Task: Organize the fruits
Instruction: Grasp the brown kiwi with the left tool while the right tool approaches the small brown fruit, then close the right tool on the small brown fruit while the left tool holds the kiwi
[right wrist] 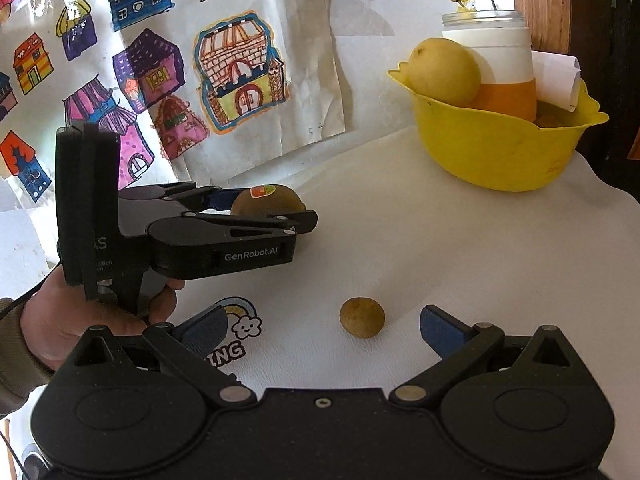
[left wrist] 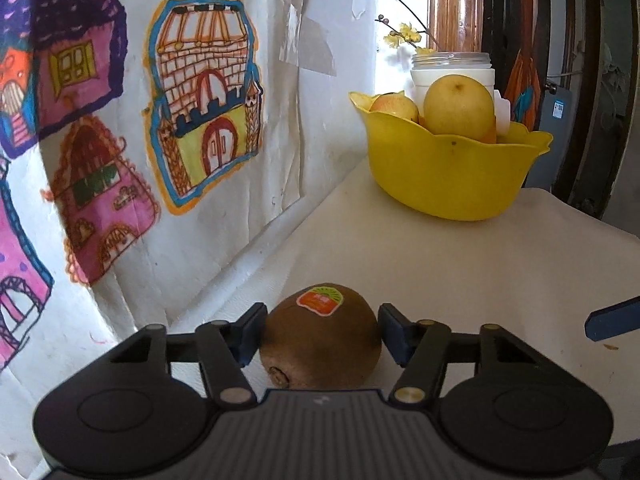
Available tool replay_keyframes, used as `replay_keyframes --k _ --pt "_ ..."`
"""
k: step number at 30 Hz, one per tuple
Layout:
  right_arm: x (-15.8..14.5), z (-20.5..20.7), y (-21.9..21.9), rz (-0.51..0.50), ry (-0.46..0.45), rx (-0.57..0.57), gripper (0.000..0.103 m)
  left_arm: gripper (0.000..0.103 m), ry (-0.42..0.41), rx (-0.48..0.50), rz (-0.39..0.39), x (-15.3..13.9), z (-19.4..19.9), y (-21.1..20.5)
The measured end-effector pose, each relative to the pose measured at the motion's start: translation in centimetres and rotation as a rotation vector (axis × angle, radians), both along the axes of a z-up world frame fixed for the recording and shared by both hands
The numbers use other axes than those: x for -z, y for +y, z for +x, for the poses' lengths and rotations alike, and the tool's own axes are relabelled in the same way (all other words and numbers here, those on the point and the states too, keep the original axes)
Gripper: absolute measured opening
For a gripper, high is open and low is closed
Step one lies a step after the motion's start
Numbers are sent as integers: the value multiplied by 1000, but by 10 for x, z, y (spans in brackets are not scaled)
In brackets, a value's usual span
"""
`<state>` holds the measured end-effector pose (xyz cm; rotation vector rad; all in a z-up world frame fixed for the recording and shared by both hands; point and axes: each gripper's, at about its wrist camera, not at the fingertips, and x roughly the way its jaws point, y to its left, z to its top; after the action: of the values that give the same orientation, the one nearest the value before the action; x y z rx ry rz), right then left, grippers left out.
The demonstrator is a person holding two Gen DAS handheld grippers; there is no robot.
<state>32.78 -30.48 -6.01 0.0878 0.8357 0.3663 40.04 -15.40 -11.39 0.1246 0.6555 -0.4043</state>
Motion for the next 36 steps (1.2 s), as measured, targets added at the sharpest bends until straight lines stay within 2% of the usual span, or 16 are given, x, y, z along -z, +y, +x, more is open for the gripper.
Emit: replay_keyframes --k 8,11,15,22,32,36 --pt "7 11 2 -16 9 7 102 63 18 17 -14 -2 -4 6" --pt "12 16 1 -22 15 11 98 63 18 19 -15 -5 -12 10" --pt "18 18 2 -22 25 5 88 63 19 12 -15 -12 -22 15" --pt "24 22 2 -23 34 16 80 63 35 -4 -1 -15 -34 21" --pt "25 24 5 -50 30 7 58 63 45 -8 5 -13 -37 20" --pt "24 23 7 -71 25 6 35 63 45 -8 6 -13 -37 21"
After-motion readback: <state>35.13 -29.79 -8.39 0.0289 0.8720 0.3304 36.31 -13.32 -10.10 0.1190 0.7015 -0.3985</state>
